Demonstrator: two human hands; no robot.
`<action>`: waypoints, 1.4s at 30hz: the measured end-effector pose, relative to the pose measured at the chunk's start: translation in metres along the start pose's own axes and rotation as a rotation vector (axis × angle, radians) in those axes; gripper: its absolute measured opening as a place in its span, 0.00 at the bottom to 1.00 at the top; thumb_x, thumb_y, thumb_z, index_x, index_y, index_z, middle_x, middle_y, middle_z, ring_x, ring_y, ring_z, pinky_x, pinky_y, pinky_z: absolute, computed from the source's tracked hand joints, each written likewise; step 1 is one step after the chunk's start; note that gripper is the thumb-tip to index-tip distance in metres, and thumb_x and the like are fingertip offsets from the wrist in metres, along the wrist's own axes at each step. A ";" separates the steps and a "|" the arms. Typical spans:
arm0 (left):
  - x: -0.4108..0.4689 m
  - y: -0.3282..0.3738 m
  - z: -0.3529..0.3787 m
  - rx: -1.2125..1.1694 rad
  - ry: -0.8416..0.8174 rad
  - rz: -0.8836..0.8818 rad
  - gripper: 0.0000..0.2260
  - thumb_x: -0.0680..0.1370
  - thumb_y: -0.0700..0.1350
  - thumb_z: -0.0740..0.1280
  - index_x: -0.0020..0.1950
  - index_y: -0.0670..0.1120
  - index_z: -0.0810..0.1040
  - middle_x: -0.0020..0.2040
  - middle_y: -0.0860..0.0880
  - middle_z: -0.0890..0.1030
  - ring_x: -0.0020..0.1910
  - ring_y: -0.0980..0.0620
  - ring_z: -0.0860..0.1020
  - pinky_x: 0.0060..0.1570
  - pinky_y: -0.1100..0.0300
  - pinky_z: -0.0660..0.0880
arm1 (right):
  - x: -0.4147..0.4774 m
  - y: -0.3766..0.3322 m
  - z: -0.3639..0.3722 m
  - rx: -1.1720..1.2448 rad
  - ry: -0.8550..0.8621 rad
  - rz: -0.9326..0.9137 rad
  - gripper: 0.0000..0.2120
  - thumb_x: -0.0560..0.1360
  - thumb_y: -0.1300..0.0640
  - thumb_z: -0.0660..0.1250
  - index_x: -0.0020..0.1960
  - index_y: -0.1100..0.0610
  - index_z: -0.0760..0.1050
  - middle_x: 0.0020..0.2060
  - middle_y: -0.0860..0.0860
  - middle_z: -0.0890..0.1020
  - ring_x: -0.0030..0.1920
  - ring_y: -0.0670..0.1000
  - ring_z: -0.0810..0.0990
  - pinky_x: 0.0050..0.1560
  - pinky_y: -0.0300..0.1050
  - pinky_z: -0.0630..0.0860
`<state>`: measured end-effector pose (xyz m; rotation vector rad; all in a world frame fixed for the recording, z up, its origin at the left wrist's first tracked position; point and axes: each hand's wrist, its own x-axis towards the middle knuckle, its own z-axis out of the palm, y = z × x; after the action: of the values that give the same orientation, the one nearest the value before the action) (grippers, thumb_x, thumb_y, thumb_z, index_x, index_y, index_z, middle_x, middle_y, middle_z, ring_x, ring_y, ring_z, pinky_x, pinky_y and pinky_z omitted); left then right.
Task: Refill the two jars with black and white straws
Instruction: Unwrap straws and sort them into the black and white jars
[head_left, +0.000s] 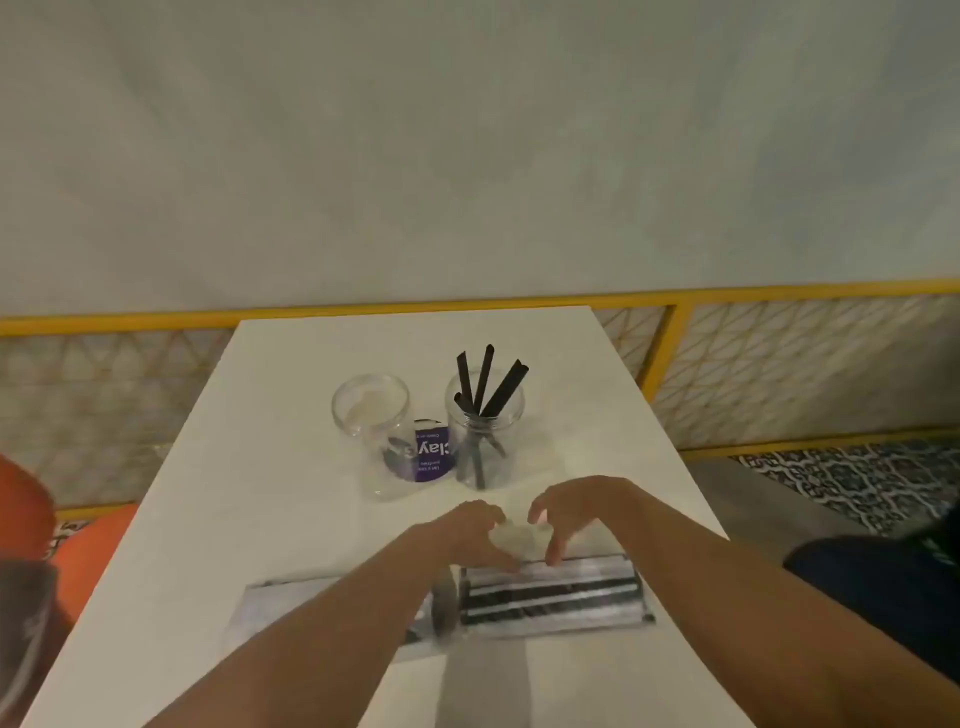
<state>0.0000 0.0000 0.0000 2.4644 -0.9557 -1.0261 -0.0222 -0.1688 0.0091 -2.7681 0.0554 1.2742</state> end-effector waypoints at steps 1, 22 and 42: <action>0.001 0.000 0.004 0.002 -0.015 -0.020 0.30 0.73 0.52 0.71 0.70 0.43 0.67 0.64 0.48 0.71 0.63 0.50 0.70 0.58 0.64 0.66 | 0.002 0.003 0.004 0.006 -0.010 -0.005 0.37 0.68 0.44 0.72 0.72 0.49 0.62 0.71 0.50 0.66 0.68 0.54 0.68 0.68 0.48 0.65; 0.006 0.003 0.039 0.006 0.159 -0.038 0.21 0.70 0.59 0.71 0.51 0.45 0.71 0.48 0.48 0.72 0.48 0.48 0.71 0.51 0.55 0.67 | -0.005 0.011 0.025 0.698 -0.110 -0.137 0.06 0.71 0.56 0.72 0.47 0.53 0.77 0.47 0.50 0.78 0.58 0.53 0.75 0.56 0.44 0.69; -0.004 -0.009 0.022 -0.140 0.174 0.087 0.14 0.72 0.47 0.72 0.55 0.46 0.76 0.52 0.48 0.73 0.50 0.50 0.72 0.46 0.62 0.66 | -0.044 0.010 0.002 0.531 0.185 -0.244 0.14 0.72 0.51 0.70 0.37 0.56 0.68 0.35 0.51 0.68 0.35 0.47 0.65 0.39 0.38 0.62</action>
<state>-0.0138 0.0092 -0.0182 2.3308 -0.8949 -0.8071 -0.0532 -0.1789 0.0401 -2.3355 0.0569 0.7980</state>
